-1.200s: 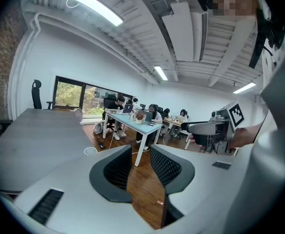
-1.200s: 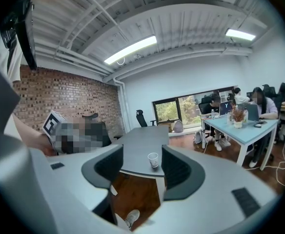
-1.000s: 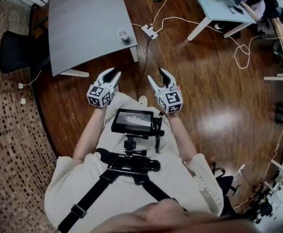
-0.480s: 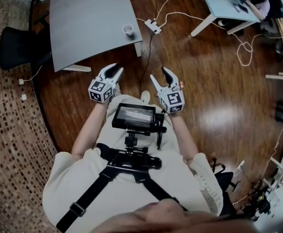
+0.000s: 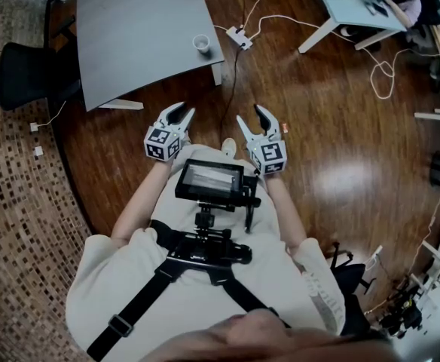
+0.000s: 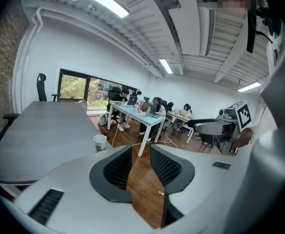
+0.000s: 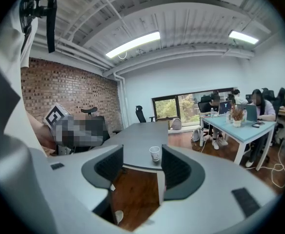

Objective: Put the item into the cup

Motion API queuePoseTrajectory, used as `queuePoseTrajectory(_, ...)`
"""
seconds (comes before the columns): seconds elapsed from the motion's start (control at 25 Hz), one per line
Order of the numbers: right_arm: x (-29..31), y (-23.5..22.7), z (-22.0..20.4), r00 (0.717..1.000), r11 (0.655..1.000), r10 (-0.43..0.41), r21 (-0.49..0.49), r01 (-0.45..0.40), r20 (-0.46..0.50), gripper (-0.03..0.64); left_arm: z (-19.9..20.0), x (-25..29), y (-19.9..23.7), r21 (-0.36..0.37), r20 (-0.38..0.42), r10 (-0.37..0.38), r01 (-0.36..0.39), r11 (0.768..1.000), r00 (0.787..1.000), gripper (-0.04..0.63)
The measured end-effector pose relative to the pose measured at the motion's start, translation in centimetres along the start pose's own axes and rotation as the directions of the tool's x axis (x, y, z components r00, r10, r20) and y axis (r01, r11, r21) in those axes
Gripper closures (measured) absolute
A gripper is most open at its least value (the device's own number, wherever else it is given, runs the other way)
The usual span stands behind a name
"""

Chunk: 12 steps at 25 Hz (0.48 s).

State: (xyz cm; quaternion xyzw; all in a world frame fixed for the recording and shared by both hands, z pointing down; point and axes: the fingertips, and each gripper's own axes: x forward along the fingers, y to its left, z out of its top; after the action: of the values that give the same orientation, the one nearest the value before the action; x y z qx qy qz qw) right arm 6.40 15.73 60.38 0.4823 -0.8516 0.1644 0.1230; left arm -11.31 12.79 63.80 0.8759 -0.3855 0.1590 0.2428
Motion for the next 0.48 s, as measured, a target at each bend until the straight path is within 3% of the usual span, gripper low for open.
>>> queuePoseTrajectory(0.28, 0.4, -0.5, -1.7, 1.0, 1.0, 0.014, -0.016, -0.014, -0.026, 0.356, -1.4, 0.5, -0.8, 0.018, -0.011, 0.039, -0.039, 0.999, 0.999, 0.477)
queuePoseTrajectory(0.48, 0.6, -1.2, -1.8, 1.0, 1.0, 0.013, -0.015, -0.013, -0.023, 0.356, -2.4, 0.9, -2.3, 0.04, -0.035, 0.022, -0.02, 0.999, 0.999, 0.477)
